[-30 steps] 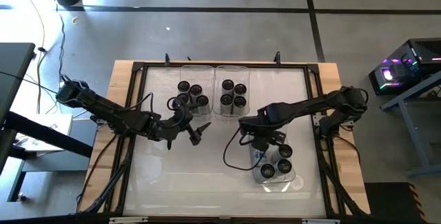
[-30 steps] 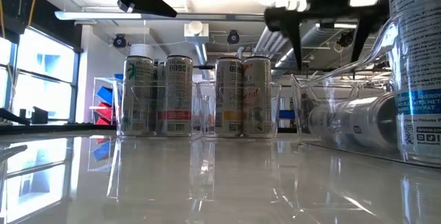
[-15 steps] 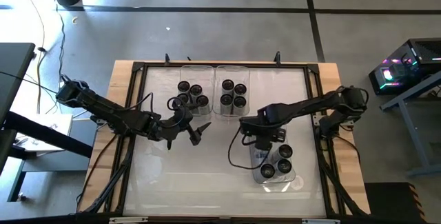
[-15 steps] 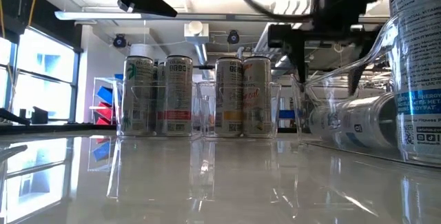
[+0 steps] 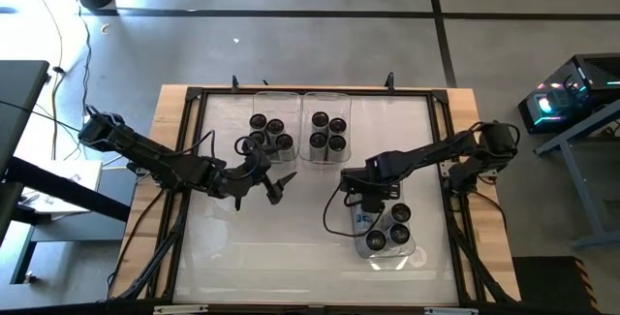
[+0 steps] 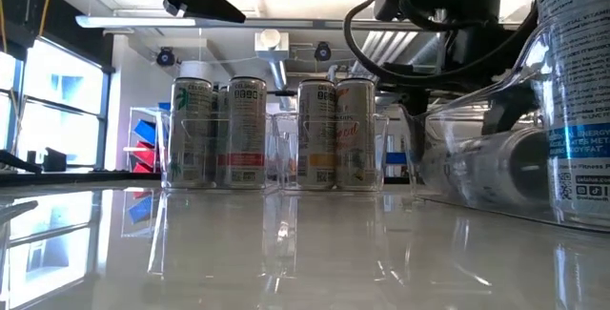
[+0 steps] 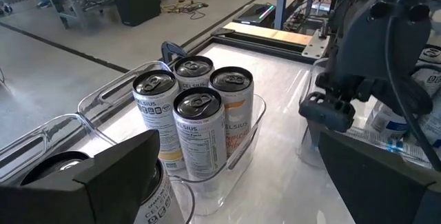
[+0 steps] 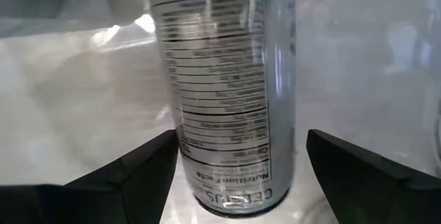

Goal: Sort soda cans
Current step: Adjust the blue soda cans in the bottom right transparent bin

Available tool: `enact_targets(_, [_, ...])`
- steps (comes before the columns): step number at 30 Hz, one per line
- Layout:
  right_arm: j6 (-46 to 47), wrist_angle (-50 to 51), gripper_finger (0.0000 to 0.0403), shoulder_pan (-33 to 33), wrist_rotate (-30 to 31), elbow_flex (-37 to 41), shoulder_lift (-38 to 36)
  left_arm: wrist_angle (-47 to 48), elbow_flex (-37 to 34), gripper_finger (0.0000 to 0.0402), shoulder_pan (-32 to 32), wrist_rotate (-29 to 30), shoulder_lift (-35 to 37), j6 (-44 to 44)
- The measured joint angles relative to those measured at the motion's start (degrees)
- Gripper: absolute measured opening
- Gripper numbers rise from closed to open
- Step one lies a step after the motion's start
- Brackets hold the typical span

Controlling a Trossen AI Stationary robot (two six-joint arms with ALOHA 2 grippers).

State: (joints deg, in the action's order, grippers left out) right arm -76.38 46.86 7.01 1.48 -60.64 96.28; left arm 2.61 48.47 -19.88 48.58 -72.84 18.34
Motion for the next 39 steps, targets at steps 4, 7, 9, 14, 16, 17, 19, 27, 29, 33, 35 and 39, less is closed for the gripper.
enact_targets(4, [-0.74,-3.7,0.0314,-0.25,0.29,3.09,0.12,-0.56,0.0,0.0392,0.0,0.02,0.0,-0.04])
enact_targets(7, [0.09,-3.5,0.0306,-0.19,1.98,4.48,0.21,-0.56,0.0,0.0392,0.0,0.0,0.0,-0.29])
enact_targets(9, [1.15,-3.65,0.029,-0.29,2.94,5.19,0.5,-0.82,0.0,0.0392,0.0,0.0,0.0,-0.52])
enact_targets(14, [1.95,-3.75,0.0238,-0.31,4.13,6.49,0.36,-0.86,0.0,0.0392,0.09,-0.12,0.0,-0.54])
enact_targets(16, [2.1,-3.04,0.0238,-0.1,5.59,6.3,0.38,-0.85,0.0,0.0392,0.09,-0.16,0.0,-0.52])
enact_targets(17, [2.62,-2.11,0.0238,0.13,6.07,5.84,0.34,-0.87,0.0,0.0392,0.09,-0.17,0.0,-0.54])
enact_targets(19, [3.96,-0.41,0.0238,0.41,6.68,4.58,-0.01,-0.94,0.0,0.0392,0.09,-0.19,0.0,-0.53])
enact_targets(27, [10.32,11.41,0.0238,2.38,11.22,-4.68,-0.75,-1.24,0.0,0.0392,0.09,-0.21,0.0,-0.53])
enact_targets(29, [11.81,14.8,0.0238,2.93,12.91,-6.92,-0.75,-1.26,0.0,0.0392,0.09,-0.2,0.0,-0.45])
enact_targets(33, [15.36,20.59,0.0238,4.08,16.77,-12.09,-0.78,-1.27,0.0,0.0392,0.07,-0.11,0.0,0.48])
enact_targets(35, [17.71,24.24,0.0238,4.87,19.63,-14.52,-0.82,-1.27,0.0,0.0392,-0.09,-0.24,0.0,0.57])
enact_targets(39, [21.7,30.49,0.0238,6.61,26.88,-19.76,-0.93,-2.55,0.0,0.0392,-0.06,-3.1,0.0,0.92])
